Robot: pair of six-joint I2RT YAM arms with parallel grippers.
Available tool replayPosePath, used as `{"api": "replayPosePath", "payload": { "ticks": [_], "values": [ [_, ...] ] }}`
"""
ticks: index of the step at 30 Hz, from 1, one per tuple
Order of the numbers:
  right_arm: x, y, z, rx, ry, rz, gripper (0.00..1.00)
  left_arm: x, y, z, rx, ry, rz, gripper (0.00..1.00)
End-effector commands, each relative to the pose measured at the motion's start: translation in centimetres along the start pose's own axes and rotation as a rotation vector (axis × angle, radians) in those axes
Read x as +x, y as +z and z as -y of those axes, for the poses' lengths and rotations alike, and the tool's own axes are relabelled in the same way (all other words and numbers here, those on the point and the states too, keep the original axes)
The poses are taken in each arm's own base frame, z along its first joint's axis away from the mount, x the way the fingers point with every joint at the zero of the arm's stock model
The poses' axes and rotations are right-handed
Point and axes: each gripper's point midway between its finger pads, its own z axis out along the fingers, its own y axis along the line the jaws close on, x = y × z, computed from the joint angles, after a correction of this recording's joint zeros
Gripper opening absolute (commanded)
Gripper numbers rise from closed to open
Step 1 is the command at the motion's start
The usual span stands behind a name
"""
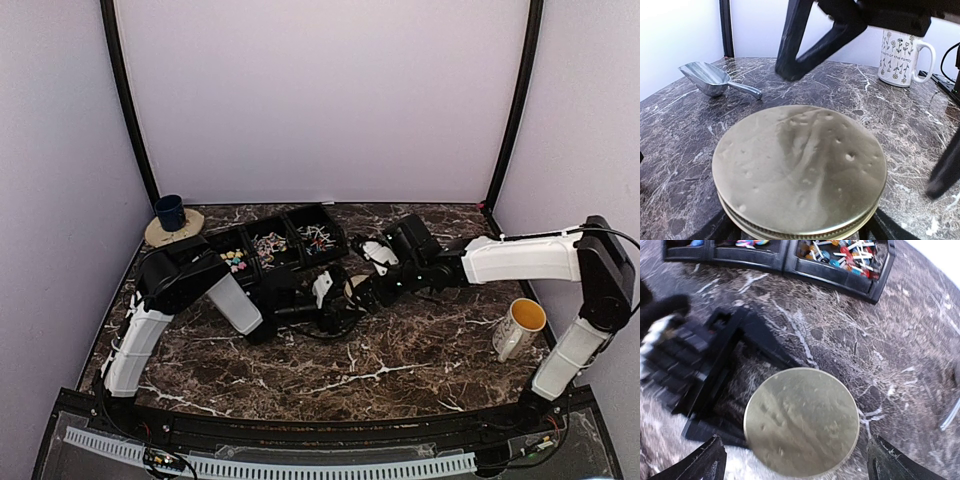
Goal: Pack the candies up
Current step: Screw the bottle lid onto the packing bottle.
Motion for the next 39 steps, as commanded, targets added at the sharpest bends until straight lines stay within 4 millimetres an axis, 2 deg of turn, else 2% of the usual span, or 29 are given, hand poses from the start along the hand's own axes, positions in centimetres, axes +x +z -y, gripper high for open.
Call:
{"api": "replayPosePath", "payload": {
  "ticks": [1, 3, 8, 11, 15, 18, 22, 25, 27, 39],
  "values": [
    [0.7, -2.3, -0.6, -0.039, -0.142, 0.003, 0.97, 10.1, -2.1, 1.4, 0.051, -0.163, -0.323, 0.78],
    [1.7, -2.9, -0.3, -0.044, -0.218, -0.017, 0.97, 9.9, -2.2, 2.1, 0.112, -0.162, -0.308, 0.78],
    [3.7, -4.6, -1.5, -0.19, -0.435, -0.04, 0.97, 9.2, -2.8, 4.2, 0.274, -0.153, -0.266, 0.78],
    [4.0, -5.8, -2.8, -0.277, -0.602, 0.006, 0.97, 8.4, -3.9, 6.3, 0.435, -0.153, -0.223, 0.78],
    [2.8, -7.1, -4.5, -0.375, -0.755, 0.076, 0.97, 7.3, -5.2, 8.4, 0.617, -0.152, -0.182, 0.78],
    [2.4, -6.7, -5.2, -0.452, -0.837, 0.071, 0.97, 7.2, -5.7, 9.3, 0.696, -0.15, -0.179, 0.78],
    [2.5, -5.3, -6.0, -0.544, -0.908, 0.045, 0.97, 7.1, -6.1, 9.7, 0.739, -0.151, -0.174, 0.78],
    [1.2, -4.7, -6.5, -0.584, -0.94, 0.075, 0.97, 7.0, -6.3, 10.0, 0.756, -0.152, -0.17, 0.78],
    [1.1, -4.4, -6.9, -0.611, -0.958, 0.082, 0.97, 7.0, -6.4, 10.0, 0.762, -0.152, -0.169, 0.78],
    [2.7, -3.6, -8.1, -0.74, -1.029, 0.058, 0.97, 6.9, -6.4, 10.2, 0.784, -0.156, -0.167, 0.78]
  ]
}}
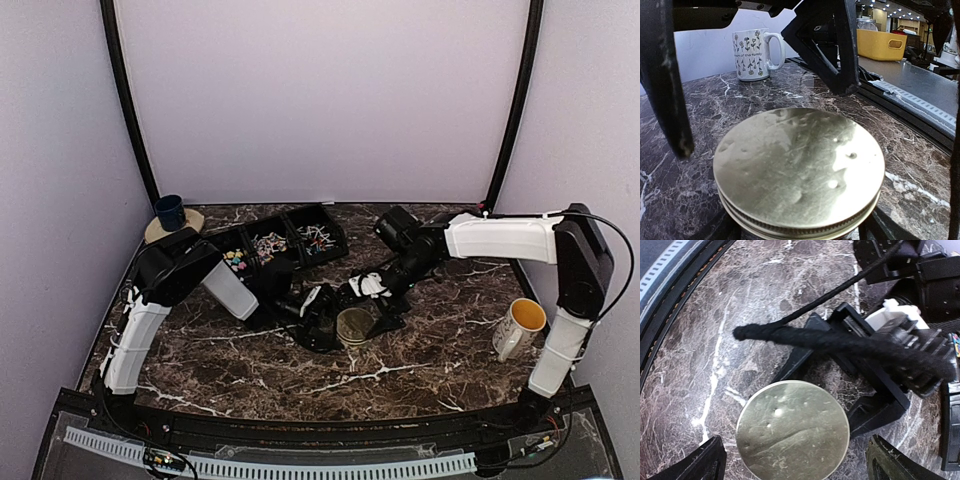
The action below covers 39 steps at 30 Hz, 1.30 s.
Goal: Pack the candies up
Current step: Screw the bottle lid onto the packing bottle.
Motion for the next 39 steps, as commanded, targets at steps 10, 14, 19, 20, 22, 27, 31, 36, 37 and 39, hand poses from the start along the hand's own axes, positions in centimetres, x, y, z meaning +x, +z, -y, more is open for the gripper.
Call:
{"api": "replayPosePath", "payload": {
  "ticks": [10, 14, 19, 20, 22, 27, 31, 36, 37, 39],
  "values": [
    [-0.4, 1.4, -0.3, -0.079, -0.037, 0.04, 0.97, 5.8, 0.3, 3.6, 0.07, -0.319, -0.089, 0.78],
    [-0.3, 1.8, -0.1, -0.087, -0.026, 0.042, 0.97, 5.9, 0.3, 3.6, 0.071, -0.319, -0.09, 0.78],
    [-0.2, 2.1, 0.1, -0.092, -0.014, 0.039, 0.99, 6.0, 0.3, 3.5, 0.07, -0.322, -0.091, 0.78],
    [-0.3, 2.1, 0.1, -0.092, -0.012, 0.042, 0.99, 5.9, 0.3, 3.5, 0.069, -0.322, -0.092, 0.78],
    [-0.2, 2.2, 0.1, -0.094, -0.006, 0.043, 0.99, 6.0, 0.4, 3.5, 0.069, -0.321, -0.093, 0.78],
    [-0.1, 2.4, -0.1, -0.115, 0.01, 0.046, 0.98, 6.1, 0.3, 3.4, 0.063, -0.322, -0.095, 0.78],
    [-0.3, 2.4, -0.2, -0.117, 0.019, 0.055, 0.94, 6.2, 0.3, 3.2, 0.053, -0.326, -0.097, 0.78],
    [-0.2, 2.5, -0.4, -0.117, 0.031, 0.057, 0.9, 6.3, 0.4, 3.1, 0.042, -0.327, -0.102, 0.78],
    [-0.2, 2.6, -0.4, -0.117, 0.033, 0.056, 0.89, 6.3, 0.3, 3.0, 0.038, -0.331, -0.103, 0.78],
    [-0.2, 2.7, -0.5, -0.117, 0.038, 0.052, 0.86, 6.4, 0.3, 2.8, 0.026, -0.332, -0.105, 0.78]
  ]
}}
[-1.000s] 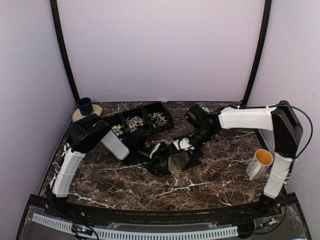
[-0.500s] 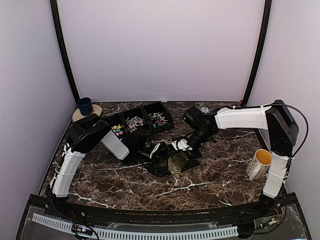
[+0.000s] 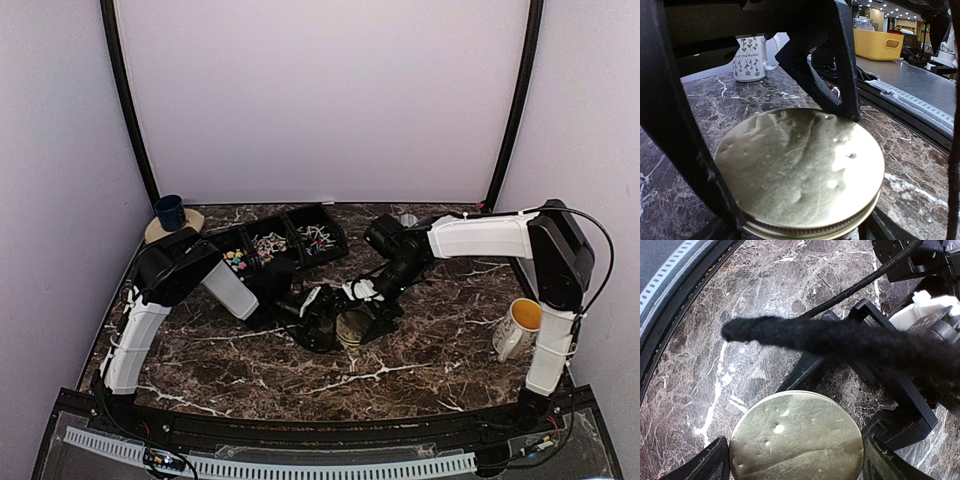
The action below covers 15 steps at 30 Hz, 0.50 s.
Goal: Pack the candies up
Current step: Screw the bottle lid onto the packing bottle.
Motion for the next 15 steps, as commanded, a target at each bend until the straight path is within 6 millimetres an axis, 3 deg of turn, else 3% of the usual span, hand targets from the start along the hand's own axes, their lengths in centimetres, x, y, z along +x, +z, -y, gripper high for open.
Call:
{"api": "replayPosePath", "payload": {
  "ticks": [1, 9, 15],
  "values": [
    [-0.6, 0.3, 0.0, -0.005, 0.014, 0.018, 0.85, 6.4, 0.3, 2.4, 0.002, -0.336, -0.106, 0.78],
    [0.1, 0.8, 0.3, 0.059, 0.1, 0.004, 0.81, 7.5, -0.1, 0.5, -0.146, -0.357, -0.144, 0.77],
    [0.7, 0.9, 0.9, 0.166, 0.211, 0.006, 0.82, 7.3, -0.9, -0.9, -0.286, -0.353, -0.134, 0.77]
  ]
}}
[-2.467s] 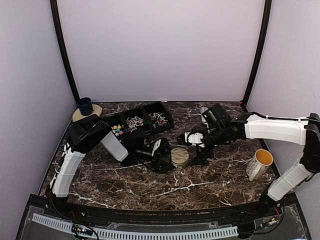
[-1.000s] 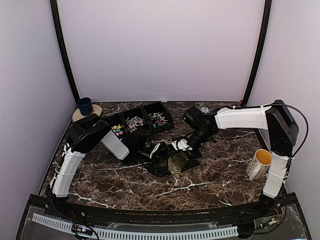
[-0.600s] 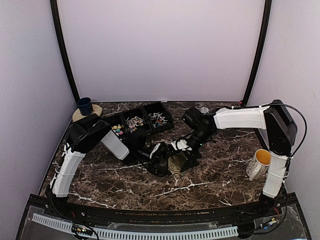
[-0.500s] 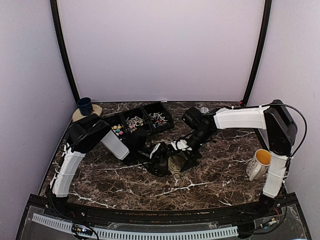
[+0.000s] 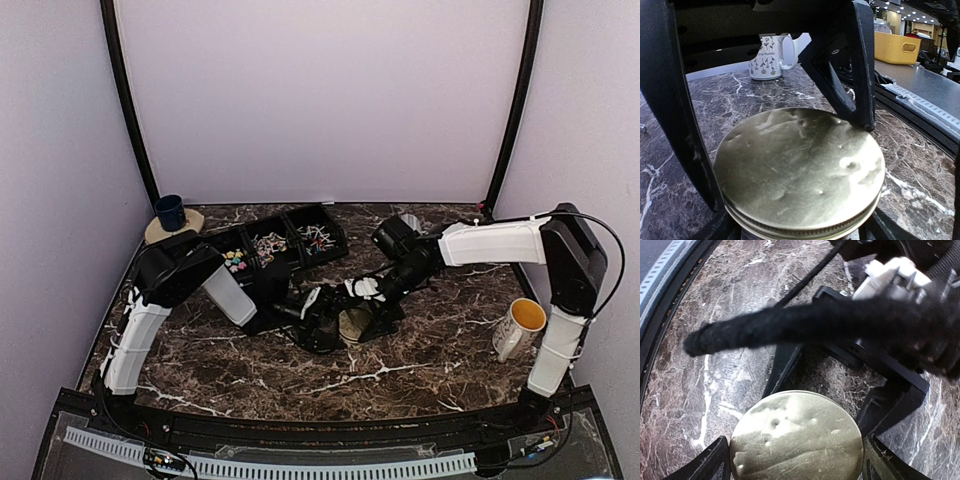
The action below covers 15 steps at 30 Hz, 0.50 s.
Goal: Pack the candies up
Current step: Screw the bottle lid onto the packing bottle.
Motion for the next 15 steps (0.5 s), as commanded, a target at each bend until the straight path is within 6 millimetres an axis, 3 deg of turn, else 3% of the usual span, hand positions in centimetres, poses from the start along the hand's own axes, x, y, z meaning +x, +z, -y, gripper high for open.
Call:
{"api": "replayPosePath", "payload": {
  "ticks": [1, 11, 15],
  "values": [
    [0.6, 1.2, 0.5, 0.092, 0.121, 0.005, 0.82, 6.9, -1.0, -0.2, -0.202, -0.339, -0.14, 0.78],
    [1.1, 1.3, 3.8, 0.337, 0.404, 0.046, 0.82, 6.5, -4.1, -4.0, -0.574, -0.399, -0.133, 0.77],
    [0.3, 1.9, 4.6, 0.361, 0.381, 0.078, 0.82, 7.2, -4.2, -4.8, -0.684, -0.403, -0.202, 0.77]
  ]
}}
